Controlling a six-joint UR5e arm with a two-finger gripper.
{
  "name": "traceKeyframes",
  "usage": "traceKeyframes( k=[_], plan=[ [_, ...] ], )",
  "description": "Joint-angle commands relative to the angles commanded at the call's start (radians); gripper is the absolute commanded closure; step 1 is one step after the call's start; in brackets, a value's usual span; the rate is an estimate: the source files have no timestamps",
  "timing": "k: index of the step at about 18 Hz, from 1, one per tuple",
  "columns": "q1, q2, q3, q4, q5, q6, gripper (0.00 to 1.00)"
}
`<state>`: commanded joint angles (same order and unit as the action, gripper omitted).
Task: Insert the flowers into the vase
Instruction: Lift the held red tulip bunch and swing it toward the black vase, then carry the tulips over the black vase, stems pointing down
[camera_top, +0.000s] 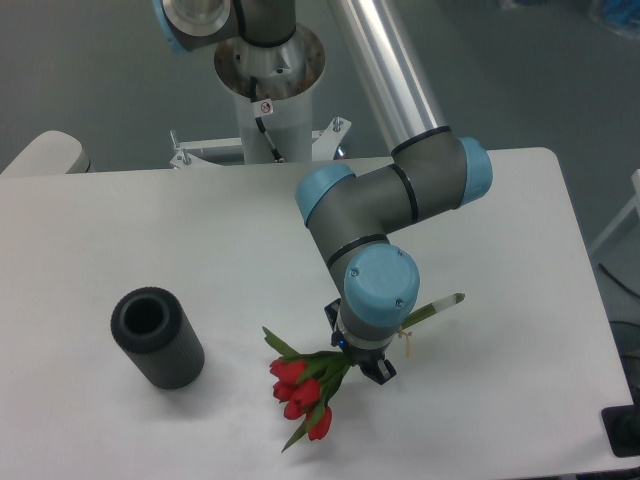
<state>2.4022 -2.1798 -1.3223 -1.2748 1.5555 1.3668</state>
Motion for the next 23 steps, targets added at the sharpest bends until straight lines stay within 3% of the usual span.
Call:
traceKeyframes(
  k=[7, 12, 15, 19, 21, 23],
  plan=[
    [-0.015, 0.002, -0.002, -0.003, 0.002, -0.011, 0.88],
    [-0.021, 0.005, -0.002, -0.005, -0.021, -0.087, 0.88],
    [-0.035, 0.006, -0.005, 0.000, -0.101, -0.213, 0.90],
    [-0.055, 0.014, -0.003, 0.003, -0.144, -0.268, 0.94],
    [-0.066, 0.015, -0.002, 0.038, -0.190, -0.311, 0.94],
    [-0.069, 0.015, -0.002, 0.109, -0.270, -0.379, 0.94]
  ],
)
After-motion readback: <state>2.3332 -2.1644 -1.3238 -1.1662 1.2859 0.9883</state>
